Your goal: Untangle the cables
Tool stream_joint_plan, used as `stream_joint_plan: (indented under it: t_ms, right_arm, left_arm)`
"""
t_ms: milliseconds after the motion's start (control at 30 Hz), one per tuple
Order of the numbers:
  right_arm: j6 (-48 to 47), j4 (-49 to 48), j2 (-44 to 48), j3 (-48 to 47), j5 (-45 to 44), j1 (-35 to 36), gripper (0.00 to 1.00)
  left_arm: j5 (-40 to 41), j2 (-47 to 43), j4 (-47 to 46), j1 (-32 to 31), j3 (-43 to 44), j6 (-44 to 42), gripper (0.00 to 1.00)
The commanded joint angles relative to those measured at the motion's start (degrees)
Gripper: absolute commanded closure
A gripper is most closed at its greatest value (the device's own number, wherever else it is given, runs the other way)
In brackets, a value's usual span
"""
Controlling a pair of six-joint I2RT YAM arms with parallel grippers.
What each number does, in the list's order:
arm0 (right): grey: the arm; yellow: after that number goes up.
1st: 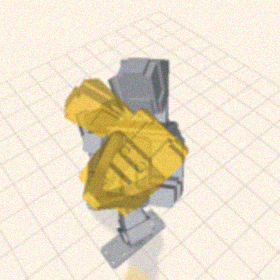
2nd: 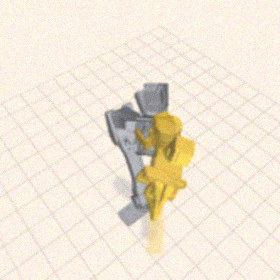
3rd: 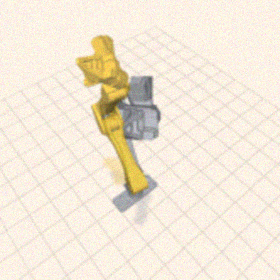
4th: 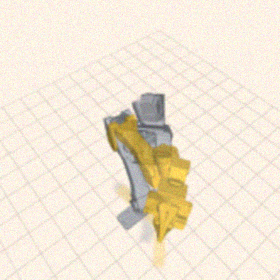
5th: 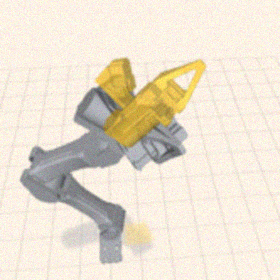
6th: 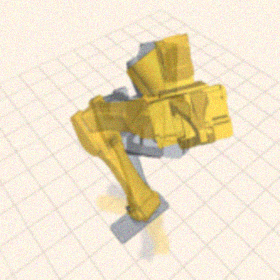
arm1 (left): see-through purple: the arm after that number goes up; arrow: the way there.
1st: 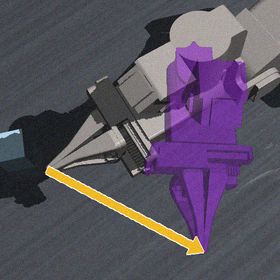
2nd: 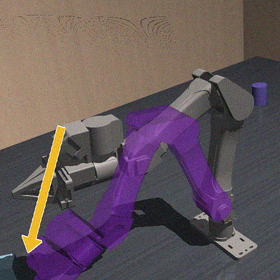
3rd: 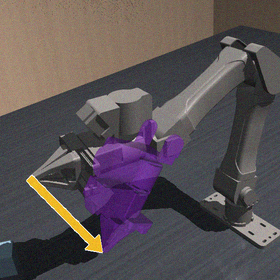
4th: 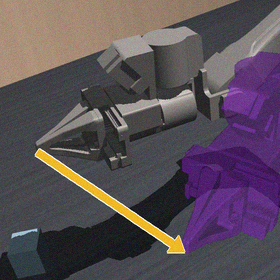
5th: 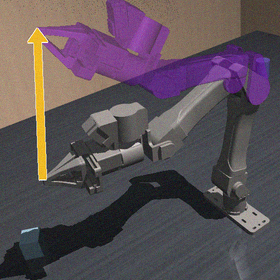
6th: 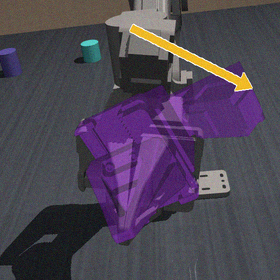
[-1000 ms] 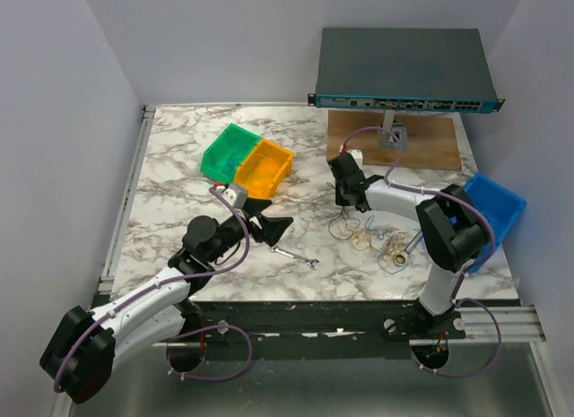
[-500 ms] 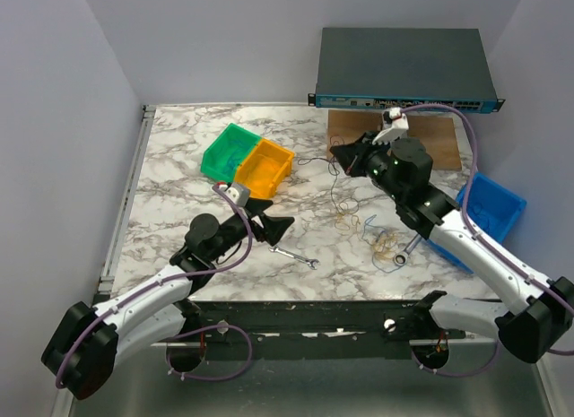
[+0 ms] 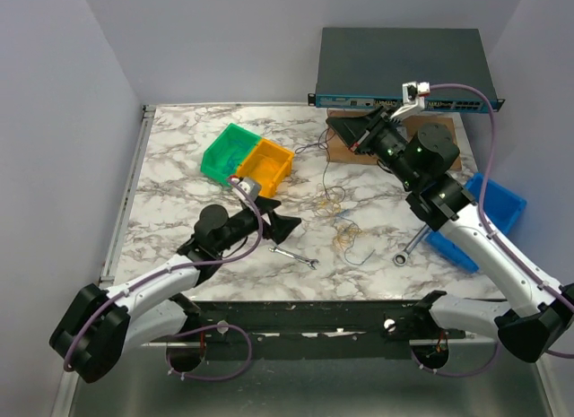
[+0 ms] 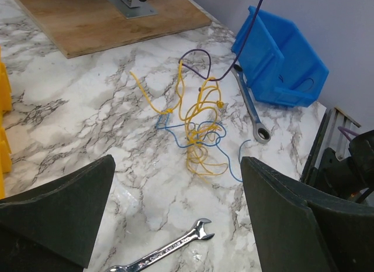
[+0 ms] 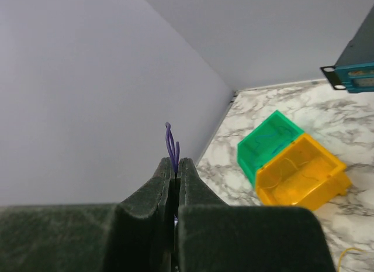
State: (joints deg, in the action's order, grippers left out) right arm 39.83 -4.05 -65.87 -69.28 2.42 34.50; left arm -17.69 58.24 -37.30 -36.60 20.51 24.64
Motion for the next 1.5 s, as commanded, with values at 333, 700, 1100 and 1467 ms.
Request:
stream_joint_plan:
  t_ms: [333,700,1100,1467]
  right_arm:
    - [14.0,-8.5,-4.4,-1.7,8.9,2.2,0.99]
    - [14.2,-2.3,0.6,-1.4,-6.7,2.4,0.99]
    - [-1.4,26.7,19.8,1.3,-61.7,2.4,0.99]
    - [-4.6,37.6,18.1,1.8,-57.0,2.4,0.99]
  left_arm:
    - [-5.1,12.5,2.8,-0.2,9.6,0.0,0.07]
    - [-9.5,24.4,15.5,-0.3,21.1,0.8,1.00]
    - [8.4,16.3,23.2,9.5,14.2,8.7,1.00]
    - [12.5,11.4,22.8,9.9,11.4,9.1,1.00]
